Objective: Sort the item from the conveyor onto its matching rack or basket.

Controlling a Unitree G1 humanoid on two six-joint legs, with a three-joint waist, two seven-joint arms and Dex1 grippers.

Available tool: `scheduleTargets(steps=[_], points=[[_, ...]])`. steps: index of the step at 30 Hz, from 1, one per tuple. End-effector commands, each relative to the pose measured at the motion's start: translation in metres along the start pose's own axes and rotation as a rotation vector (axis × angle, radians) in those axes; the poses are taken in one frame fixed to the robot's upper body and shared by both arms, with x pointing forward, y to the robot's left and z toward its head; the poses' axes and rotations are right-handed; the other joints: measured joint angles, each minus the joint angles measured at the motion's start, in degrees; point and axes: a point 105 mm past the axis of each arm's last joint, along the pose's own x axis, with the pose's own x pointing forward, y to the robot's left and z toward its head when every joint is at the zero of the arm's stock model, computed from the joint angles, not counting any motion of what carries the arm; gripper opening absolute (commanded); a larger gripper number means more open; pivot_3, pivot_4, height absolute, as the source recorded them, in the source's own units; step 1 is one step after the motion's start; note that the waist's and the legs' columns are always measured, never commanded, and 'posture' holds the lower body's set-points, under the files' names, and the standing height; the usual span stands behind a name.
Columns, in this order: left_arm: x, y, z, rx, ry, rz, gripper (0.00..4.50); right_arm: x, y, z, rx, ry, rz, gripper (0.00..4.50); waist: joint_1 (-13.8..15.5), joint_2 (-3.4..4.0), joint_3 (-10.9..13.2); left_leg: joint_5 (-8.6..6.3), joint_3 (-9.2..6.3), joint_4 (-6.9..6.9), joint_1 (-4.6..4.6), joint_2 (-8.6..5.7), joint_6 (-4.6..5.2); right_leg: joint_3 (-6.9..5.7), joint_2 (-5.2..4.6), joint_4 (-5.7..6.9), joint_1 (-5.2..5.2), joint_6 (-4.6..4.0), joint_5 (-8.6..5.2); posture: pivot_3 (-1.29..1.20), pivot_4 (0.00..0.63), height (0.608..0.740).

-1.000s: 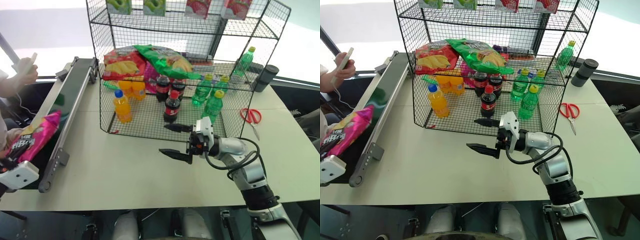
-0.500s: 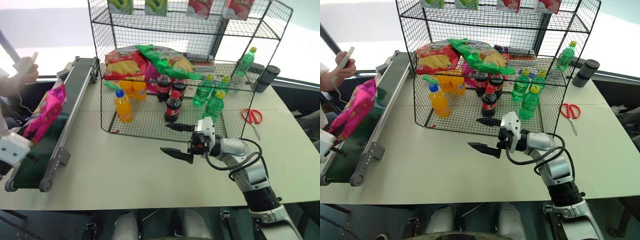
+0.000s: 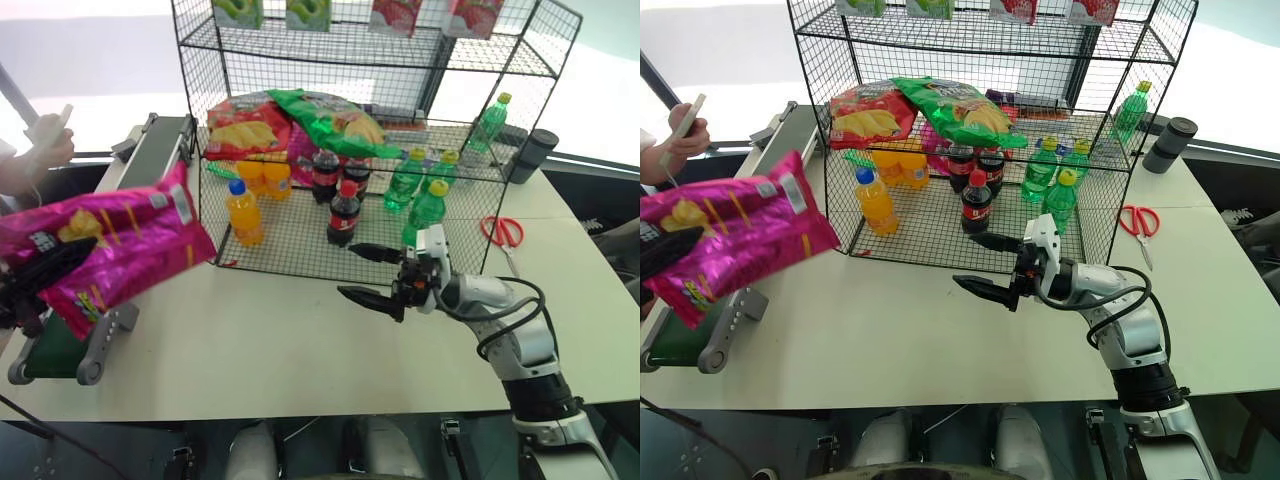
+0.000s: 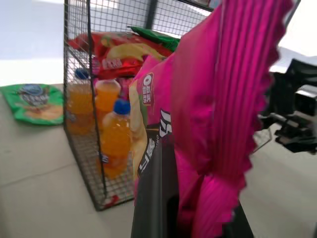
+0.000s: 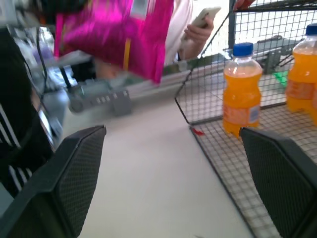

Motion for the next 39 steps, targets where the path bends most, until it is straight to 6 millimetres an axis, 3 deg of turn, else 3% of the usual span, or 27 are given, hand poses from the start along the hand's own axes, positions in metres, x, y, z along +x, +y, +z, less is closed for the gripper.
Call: scheduleTargets(steps=[1, 8, 16, 25, 34, 37, 39], points=[[0.019, -0.029, -0.019, -0.172, 0.003, -0.192, 0.05, -0.008, 0.018, 0.016, 0.164, -0.028, 0.085, 4.50, 0.12, 0.02, 0.01, 0.00, -0.02, 0.00, 0.00, 0.00, 0.00, 0.00, 0.00, -0.01, 0.02, 0.00, 0.00, 0.00, 0.150, 0.726], [0.069, -0.067, -0.046, -0.424, -0.038, -0.446, 0.05, -0.014, 0.033, 0.008, 0.322, 0.071, 0.140, 4.50, 0.14, -0.27, -0.17, -0.04, -0.16, 0.01, 0.02, -0.05, 0.08, -0.01, -0.03, -0.06, 0.16, -0.03, 0.01, 0.00, 0.150, 0.726], [0.104, -0.084, -0.038, -0.549, -0.112, -0.612, 0.05, -0.004, 0.037, 0.003, 0.401, 0.037, 0.113, 4.50, 0.13, -0.27, -0.18, -0.01, -0.19, 0.03, 0.03, -0.10, 0.04, 0.00, 0.06, -0.05, 0.16, -0.05, 0.03, 0.00, 0.150, 0.726], [0.113, -0.090, -0.042, -0.626, -0.108, -0.651, 0.05, 0.006, 0.048, 0.016, 0.392, -0.083, 0.135, 4.50, 0.10, -0.27, -0.18, -0.01, -0.21, 0.04, 0.02, -0.14, 0.05, 0.00, 0.05, -0.07, 0.18, -0.04, 0.03, 0.00, 0.150, 0.726], [0.122, -0.086, -0.047, -0.619, -0.126, -0.627, 0.05, 0.008, 0.064, 0.005, 0.433, 0.028, 0.216, 4.50, 0.17, -0.27, -0.17, -0.02, -0.23, 0.04, 0.01, -0.16, 0.06, 0.00, 0.04, -0.09, 0.18, -0.04, 0.02, 0.00, 0.150, 0.726], [0.120, -0.083, -0.050, -0.612, -0.109, -0.616, 0.00, 0.010, 0.058, 0.008, 0.441, 0.009, 0.207, 3.61, 0.09, -0.27, -0.17, -0.02, -0.23, 0.04, 0.01, -0.17, 0.06, -0.01, 0.04, -0.10, 0.18, -0.04, 0.02, 0.00, 0.150, 0.726], [0.118, -0.084, -0.052, -0.606, -0.100, -0.616, 0.00, 0.010, 0.057, 0.010, 0.442, 0.003, 0.209, 2.62, 0.11, -0.26, -0.17, -0.02, -0.23, 0.03, 0.01, -0.16, 0.06, -0.01, 0.04, -0.09, 0.17, -0.04, 0.02, 0.00, 0.150, 0.726]])
